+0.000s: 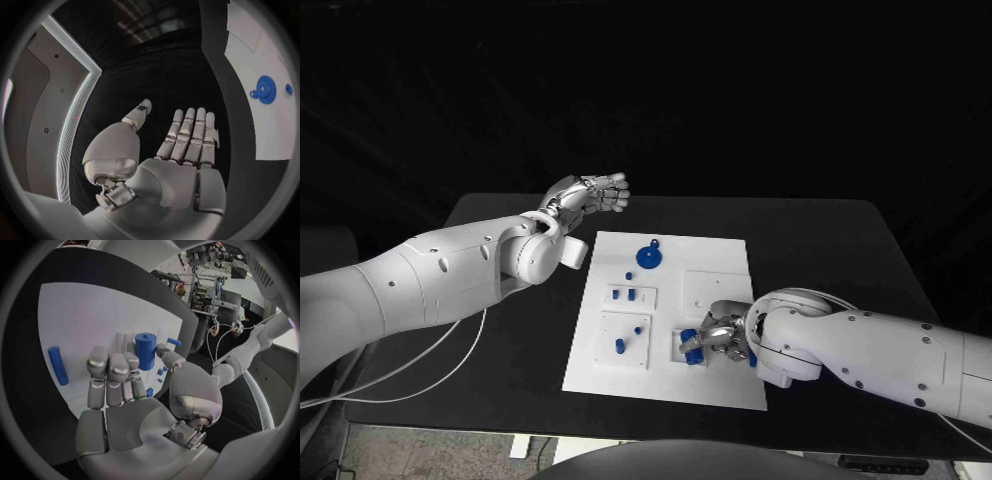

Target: Assemble the parts on the task board

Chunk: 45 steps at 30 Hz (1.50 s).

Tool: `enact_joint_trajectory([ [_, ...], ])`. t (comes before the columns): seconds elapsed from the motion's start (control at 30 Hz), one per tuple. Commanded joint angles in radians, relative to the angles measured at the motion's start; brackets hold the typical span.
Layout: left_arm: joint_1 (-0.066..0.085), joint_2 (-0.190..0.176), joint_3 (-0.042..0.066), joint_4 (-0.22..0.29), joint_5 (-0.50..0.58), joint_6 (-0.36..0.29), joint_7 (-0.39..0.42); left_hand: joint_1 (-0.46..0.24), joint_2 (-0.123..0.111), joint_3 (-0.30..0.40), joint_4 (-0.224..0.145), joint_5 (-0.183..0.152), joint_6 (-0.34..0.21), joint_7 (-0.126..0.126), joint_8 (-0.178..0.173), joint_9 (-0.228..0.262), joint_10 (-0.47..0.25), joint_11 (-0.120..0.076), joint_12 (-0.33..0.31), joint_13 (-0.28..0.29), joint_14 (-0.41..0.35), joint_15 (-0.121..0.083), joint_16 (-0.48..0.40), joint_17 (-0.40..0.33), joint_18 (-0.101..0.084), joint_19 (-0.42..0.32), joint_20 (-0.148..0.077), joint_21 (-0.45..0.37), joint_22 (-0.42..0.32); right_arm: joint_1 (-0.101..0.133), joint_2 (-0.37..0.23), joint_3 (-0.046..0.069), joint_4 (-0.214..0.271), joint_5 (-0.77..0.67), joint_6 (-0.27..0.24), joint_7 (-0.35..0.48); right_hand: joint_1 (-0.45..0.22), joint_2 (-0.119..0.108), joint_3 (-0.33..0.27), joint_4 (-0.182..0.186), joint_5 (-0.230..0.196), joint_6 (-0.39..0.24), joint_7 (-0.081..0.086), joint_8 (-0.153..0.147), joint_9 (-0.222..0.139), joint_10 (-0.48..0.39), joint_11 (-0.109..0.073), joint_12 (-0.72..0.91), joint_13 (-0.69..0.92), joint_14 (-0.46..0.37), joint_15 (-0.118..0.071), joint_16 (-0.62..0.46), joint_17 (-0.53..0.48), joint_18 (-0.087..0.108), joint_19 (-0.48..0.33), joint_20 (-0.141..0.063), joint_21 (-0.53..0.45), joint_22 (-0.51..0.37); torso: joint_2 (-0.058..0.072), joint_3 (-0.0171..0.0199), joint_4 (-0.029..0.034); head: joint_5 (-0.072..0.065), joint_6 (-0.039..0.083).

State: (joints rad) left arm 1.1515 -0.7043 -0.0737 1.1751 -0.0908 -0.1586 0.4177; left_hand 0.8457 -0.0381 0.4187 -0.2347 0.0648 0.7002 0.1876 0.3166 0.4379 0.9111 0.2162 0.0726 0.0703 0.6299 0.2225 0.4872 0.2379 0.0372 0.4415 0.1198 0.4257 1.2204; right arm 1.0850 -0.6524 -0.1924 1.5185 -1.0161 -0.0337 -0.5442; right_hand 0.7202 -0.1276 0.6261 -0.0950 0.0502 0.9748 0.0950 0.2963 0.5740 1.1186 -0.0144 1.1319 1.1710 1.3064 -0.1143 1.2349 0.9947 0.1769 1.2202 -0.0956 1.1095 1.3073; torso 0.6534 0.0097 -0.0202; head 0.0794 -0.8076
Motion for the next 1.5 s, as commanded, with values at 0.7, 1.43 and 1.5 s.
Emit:
enact_joint_trajectory([
  [0.7, 0.001, 0.001, 0.001, 0.001, 0.004, 0.016, 0.004, -0.006, -0.004, 0.001, 0.010, -0.003, 0.006, 0.023, -0.001, -0.002, -0.009, 0.003, -0.006, -0.001, -0.009, -0.001, -0.005, 0.001, 0.016, 0.006, 0.000, -0.005, 0.002, -0.001, 0.010, 0.000, -0.008, 0.006, 0.012, 0.019, -0.094, -0.040, -0.128, -0.031, -0.001, -0.010, 0.006, -0.017, 0.001, -0.016, 0.002, -0.014, 0.008, -0.009, -0.007, -0.010, 0.006, 0.085, -0.023, -0.011, -0.001, 0.015, 0.000, 0.0003, -0.0002, 0.003, -0.002],
  [1.43, 0.001, -0.003, 0.000, 0.002, 0.004, 0.015, 0.001, -0.007, -0.004, 0.002, 0.011, -0.003, 0.004, 0.024, -0.002, -0.003, -0.010, 0.003, -0.005, -0.001, -0.009, 0.000, -0.006, 0.001, 0.016, 0.006, 0.001, -0.007, 0.002, -0.001, -0.052, 0.000, 0.047, 0.010, -0.002, 0.067, -0.039, 0.050, -0.012, -0.018, -0.001, 0.028, -0.001, -0.012, 0.008, 0.005, -0.004, -0.023, 0.013, 0.000, -0.011, -0.015, 0.008, 0.085, -0.010, 0.002, 0.002, 0.015, 0.000, 0.0015, -0.0017, 0.005, 0.000],
  [1.5, 0.001, -0.003, 0.000, 0.002, 0.004, 0.014, 0.000, -0.008, -0.005, 0.002, 0.012, -0.004, 0.004, 0.024, -0.003, -0.003, -0.010, 0.003, -0.005, -0.001, -0.009, 0.000, -0.006, 0.001, 0.016, 0.005, 0.001, -0.007, 0.002, -0.001, -0.054, 0.000, 0.049, 0.010, 0.001, 0.066, -0.039, 0.056, -0.007, -0.014, -0.001, 0.029, -0.002, -0.012, 0.009, 0.006, -0.004, -0.023, 0.013, 0.000, -0.012, -0.015, 0.009, 0.085, -0.011, 0.002, 0.003, 0.015, 0.000, 0.0010, -0.0014, 0.005, 0.000],
])
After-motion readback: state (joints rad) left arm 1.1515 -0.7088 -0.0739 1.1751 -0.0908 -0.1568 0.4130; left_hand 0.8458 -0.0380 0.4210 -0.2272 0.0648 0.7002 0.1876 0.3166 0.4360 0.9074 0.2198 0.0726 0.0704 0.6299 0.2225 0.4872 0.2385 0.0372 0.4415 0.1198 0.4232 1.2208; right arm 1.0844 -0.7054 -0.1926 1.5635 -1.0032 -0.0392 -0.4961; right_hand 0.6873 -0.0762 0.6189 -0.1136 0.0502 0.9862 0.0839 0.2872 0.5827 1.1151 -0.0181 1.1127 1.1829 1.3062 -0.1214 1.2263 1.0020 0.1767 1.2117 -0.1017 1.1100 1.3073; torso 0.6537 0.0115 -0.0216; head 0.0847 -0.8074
